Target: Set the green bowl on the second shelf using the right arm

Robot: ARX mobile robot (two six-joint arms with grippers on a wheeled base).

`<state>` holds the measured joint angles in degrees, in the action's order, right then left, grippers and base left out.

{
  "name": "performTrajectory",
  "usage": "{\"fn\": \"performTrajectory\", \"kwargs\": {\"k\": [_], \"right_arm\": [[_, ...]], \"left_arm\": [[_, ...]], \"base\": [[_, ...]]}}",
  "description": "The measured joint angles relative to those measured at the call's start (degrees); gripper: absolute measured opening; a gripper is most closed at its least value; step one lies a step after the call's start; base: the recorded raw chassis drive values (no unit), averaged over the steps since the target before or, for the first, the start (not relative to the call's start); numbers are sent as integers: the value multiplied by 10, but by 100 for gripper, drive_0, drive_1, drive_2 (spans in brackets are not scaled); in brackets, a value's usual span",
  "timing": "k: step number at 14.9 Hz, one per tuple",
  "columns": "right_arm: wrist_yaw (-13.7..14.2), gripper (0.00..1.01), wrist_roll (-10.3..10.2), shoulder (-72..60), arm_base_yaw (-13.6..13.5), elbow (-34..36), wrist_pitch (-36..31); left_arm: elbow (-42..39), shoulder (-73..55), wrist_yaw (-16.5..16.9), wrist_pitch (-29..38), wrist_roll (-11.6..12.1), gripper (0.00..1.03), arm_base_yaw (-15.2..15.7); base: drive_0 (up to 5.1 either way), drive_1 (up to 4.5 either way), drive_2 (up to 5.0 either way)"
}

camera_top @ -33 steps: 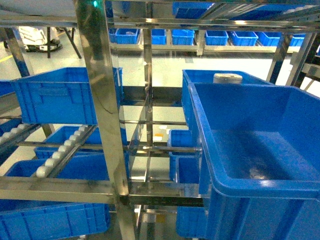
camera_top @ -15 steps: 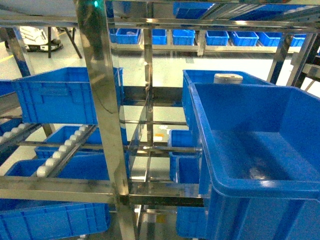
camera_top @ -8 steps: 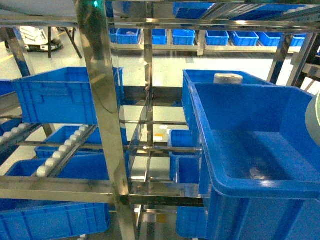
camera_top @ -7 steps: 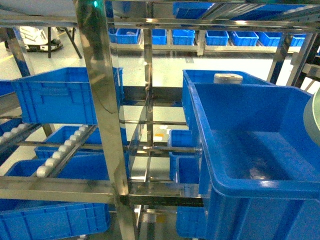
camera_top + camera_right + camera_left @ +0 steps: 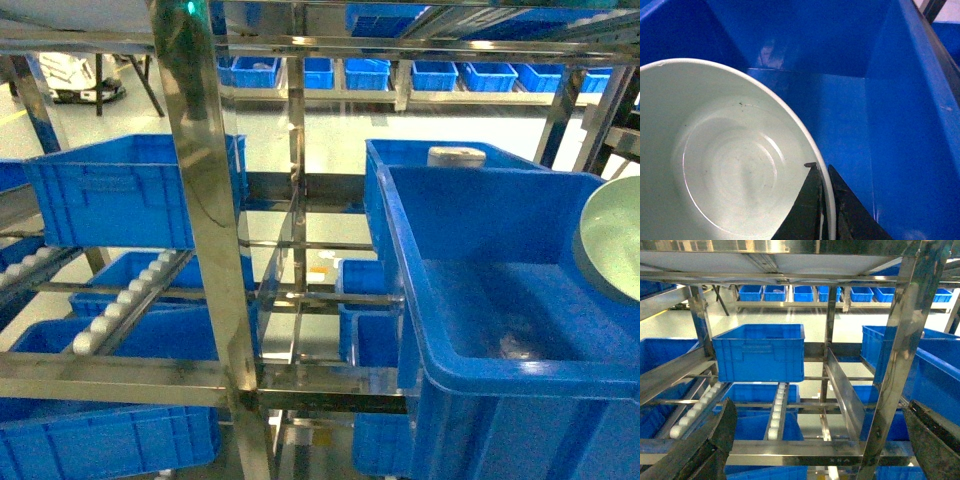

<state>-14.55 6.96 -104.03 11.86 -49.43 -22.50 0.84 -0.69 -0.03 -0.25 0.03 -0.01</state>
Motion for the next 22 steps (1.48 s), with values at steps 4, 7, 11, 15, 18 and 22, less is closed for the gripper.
{"fn": "performTrajectory", "kwargs": {"k": [4,7,11,15,18,22], "right_arm": [[-35,2,18,-89,-22,-111,68],[-38,30,38,-118,-25,-139,95],[-28,79,31,-108,-35,-102,44],[1,98,2,1,-30,31,-72],[15,98,-24,148,-19,146,-77],[17,98,-77,447,3,213,71]], "left_arm": [[0,0,0,0,0,98,0],[0,0,0,0,0,98,0],[0,0,0,0,0,98,0],[0,0,0,0,0,98,0],[0,0,0,0,0,98,0],[0,0,0,0,0,98,0]], "base": [[0,0,0],[0,0,0],[0,0,0],[0,0,0],[0,0,0],[0,0,0]]}}
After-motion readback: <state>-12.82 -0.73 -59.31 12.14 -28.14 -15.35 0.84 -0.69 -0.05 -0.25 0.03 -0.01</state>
